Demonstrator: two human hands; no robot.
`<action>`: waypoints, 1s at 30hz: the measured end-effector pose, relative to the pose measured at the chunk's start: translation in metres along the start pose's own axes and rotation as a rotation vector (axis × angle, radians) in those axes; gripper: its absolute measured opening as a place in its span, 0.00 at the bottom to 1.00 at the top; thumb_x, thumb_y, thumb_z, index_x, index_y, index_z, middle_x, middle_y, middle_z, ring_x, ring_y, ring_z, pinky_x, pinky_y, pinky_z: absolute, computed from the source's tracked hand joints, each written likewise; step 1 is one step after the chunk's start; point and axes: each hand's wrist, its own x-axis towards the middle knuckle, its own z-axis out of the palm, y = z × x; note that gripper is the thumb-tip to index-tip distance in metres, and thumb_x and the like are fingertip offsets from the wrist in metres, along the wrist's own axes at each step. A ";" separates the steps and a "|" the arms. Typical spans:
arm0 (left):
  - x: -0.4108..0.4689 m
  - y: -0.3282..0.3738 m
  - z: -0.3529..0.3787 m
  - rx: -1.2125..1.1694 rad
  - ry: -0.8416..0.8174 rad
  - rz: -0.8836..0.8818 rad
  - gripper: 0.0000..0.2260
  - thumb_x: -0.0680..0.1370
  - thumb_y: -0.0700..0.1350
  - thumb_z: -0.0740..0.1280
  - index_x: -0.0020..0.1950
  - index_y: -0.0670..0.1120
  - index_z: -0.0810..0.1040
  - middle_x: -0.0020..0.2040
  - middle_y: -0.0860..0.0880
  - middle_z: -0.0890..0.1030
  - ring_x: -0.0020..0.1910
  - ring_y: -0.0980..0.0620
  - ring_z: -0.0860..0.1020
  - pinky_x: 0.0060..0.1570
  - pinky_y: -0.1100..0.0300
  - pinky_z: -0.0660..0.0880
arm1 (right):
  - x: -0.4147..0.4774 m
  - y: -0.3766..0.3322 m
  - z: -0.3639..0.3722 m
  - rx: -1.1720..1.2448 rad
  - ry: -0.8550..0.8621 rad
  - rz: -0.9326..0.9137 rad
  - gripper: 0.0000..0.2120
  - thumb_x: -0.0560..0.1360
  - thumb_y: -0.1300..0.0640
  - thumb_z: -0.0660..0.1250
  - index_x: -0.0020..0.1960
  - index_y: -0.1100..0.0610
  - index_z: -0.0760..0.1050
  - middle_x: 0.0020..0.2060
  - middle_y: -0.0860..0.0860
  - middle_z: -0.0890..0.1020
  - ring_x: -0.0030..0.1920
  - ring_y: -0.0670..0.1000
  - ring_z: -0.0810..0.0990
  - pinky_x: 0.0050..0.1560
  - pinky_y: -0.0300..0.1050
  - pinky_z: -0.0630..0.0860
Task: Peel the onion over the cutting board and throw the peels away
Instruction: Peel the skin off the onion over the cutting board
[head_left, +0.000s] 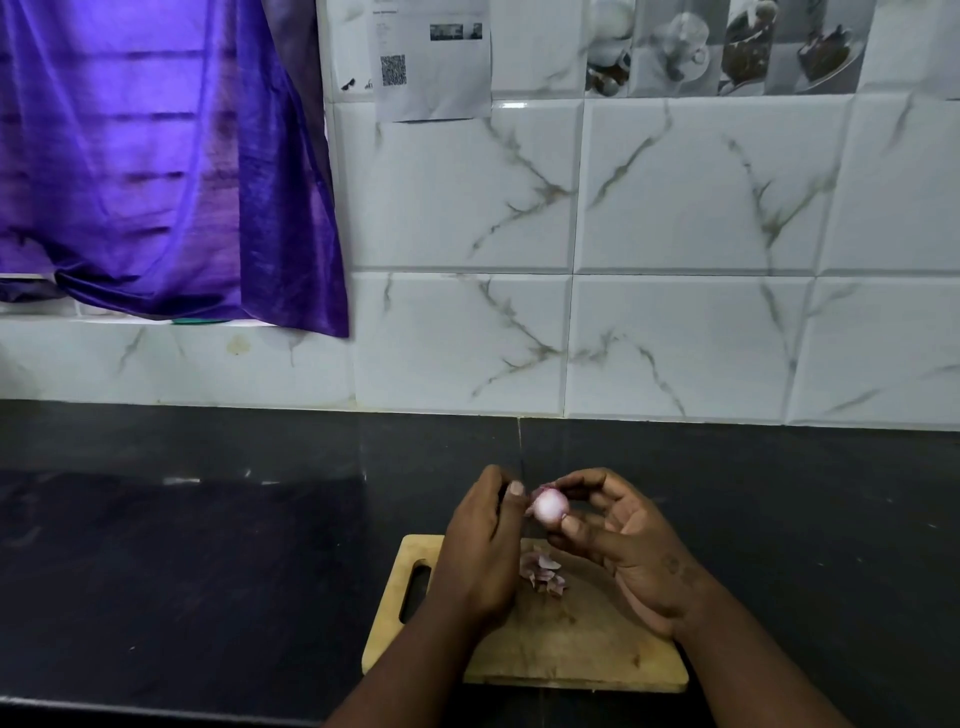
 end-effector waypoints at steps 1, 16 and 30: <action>-0.002 0.002 0.000 -0.031 -0.009 0.018 0.15 0.88 0.56 0.55 0.47 0.52 0.73 0.43 0.51 0.78 0.42 0.53 0.76 0.43 0.51 0.75 | 0.000 0.000 0.001 -0.006 0.008 0.001 0.19 0.71 0.67 0.74 0.62 0.63 0.78 0.58 0.58 0.86 0.61 0.59 0.85 0.60 0.56 0.83; -0.001 0.002 -0.001 0.054 0.028 0.020 0.09 0.85 0.41 0.66 0.47 0.53 0.76 0.44 0.52 0.81 0.45 0.51 0.79 0.45 0.46 0.80 | 0.001 0.003 -0.001 -0.040 0.044 -0.024 0.18 0.69 0.65 0.77 0.57 0.60 0.80 0.54 0.55 0.86 0.56 0.58 0.86 0.57 0.52 0.83; -0.002 0.004 -0.002 0.093 0.080 0.009 0.07 0.78 0.55 0.68 0.45 0.54 0.84 0.43 0.55 0.82 0.43 0.57 0.80 0.45 0.48 0.82 | 0.001 0.002 -0.003 -0.072 0.092 -0.017 0.16 0.69 0.64 0.79 0.57 0.59 0.84 0.55 0.59 0.88 0.60 0.60 0.85 0.61 0.55 0.82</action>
